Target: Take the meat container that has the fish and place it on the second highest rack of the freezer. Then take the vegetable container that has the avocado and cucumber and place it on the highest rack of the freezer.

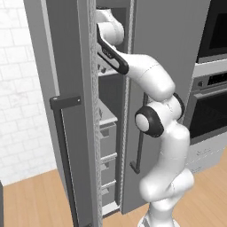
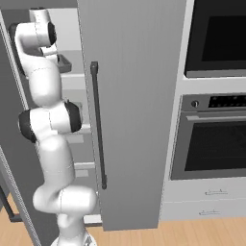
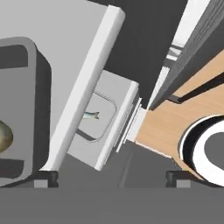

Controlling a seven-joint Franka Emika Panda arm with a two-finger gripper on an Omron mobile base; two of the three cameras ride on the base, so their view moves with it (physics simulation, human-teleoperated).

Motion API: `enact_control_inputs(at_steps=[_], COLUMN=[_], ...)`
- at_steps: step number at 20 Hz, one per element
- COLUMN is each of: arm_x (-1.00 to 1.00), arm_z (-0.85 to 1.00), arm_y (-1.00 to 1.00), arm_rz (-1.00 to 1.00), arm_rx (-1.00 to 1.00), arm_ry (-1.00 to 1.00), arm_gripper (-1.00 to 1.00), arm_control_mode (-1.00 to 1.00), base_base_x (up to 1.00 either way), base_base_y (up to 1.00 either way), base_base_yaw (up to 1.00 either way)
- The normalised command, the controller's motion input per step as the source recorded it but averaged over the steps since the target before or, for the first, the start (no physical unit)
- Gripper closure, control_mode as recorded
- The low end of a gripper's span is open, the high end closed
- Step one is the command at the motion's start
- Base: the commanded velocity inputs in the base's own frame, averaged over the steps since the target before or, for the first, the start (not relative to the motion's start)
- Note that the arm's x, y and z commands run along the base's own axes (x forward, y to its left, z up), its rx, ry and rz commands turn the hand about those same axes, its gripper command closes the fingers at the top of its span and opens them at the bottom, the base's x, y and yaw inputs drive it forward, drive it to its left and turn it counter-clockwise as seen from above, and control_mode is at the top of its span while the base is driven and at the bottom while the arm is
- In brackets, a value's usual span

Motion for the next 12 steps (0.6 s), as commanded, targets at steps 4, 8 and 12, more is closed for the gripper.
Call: enact_control_inputs(at_steps=[4,8,12], arm_x=[-1.0,-1.0,-1.0], arm_z=[-0.99,-1.0,-0.77], arm_y=[-0.68,-0.75,-0.69], arm_rz=[0.02,0.1,0.19], arm_rx=[0.03,0.01,-0.01], arm_ry=[0.0,0.04,0.12], arm_gripper=[-1.0,-1.0,-1.0], arm_control_mode=[-1.0,-1.0,-1.0], base_base_x=[0.0,0.0,0.0], base_base_y=[0.0,0.0,0.0], base_base_yaw=[0.0,0.0,0.0])
